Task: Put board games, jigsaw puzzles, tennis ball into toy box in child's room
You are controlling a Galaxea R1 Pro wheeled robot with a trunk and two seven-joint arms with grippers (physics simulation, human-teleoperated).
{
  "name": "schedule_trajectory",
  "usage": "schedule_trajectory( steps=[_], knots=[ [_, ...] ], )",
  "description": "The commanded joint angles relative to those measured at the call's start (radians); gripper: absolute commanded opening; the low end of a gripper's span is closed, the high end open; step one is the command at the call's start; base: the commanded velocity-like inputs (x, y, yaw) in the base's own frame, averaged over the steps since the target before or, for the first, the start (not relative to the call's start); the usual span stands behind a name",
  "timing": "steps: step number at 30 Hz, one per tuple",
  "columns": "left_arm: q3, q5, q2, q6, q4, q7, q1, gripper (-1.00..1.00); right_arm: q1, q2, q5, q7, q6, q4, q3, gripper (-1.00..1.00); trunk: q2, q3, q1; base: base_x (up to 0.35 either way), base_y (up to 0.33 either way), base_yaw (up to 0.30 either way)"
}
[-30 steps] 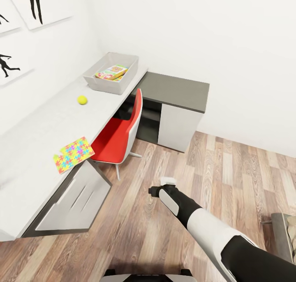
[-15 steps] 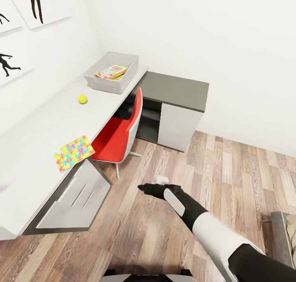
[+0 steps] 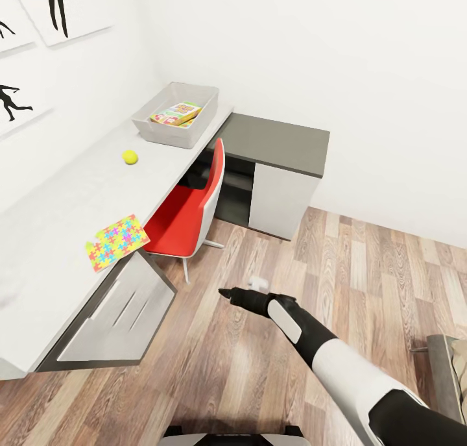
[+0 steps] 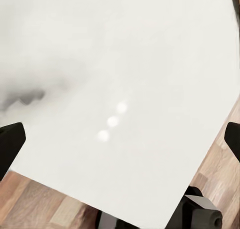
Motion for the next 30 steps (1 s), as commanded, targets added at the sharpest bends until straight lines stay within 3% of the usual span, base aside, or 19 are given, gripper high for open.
schedule_trajectory(
  steps=[1,6,11,24,30],
  knots=[
    [0.0,-0.001,0.003,0.009,0.001,-0.002,-0.001,1.0,0.002,-0.001,-0.023,0.025,0.003,0.0,0.001,1.0,-0.001,-0.001,0.0,0.0,0.0,0.0],
    [0.0,-0.016,0.007,0.008,0.001,-0.004,-0.001,1.0,0.011,-0.016,-0.111,0.123,0.002,0.002,-0.009,1.0,-0.001,-0.001,0.0,0.0,0.0,0.0],
    [0.0,-0.031,0.005,0.009,0.001,-0.009,-0.001,1.0,0.025,-0.024,-0.199,0.157,-0.006,0.004,-0.033,1.0,-0.001,-0.001,0.0,0.0,0.0,0.0],
    [0.0,-0.036,0.008,0.011,0.0,-0.025,-0.001,1.0,0.03,-0.016,-0.241,0.166,-0.084,0.007,-0.042,1.0,-0.001,-0.001,0.0,-0.013,0.008,0.0],
    [-0.001,-0.044,0.029,-0.001,0.004,-0.118,-0.001,1.0,0.031,-0.011,-0.247,0.181,-0.087,0.007,-0.042,1.0,-0.001,-0.001,0.0,-0.057,0.035,0.0]
  ],
)
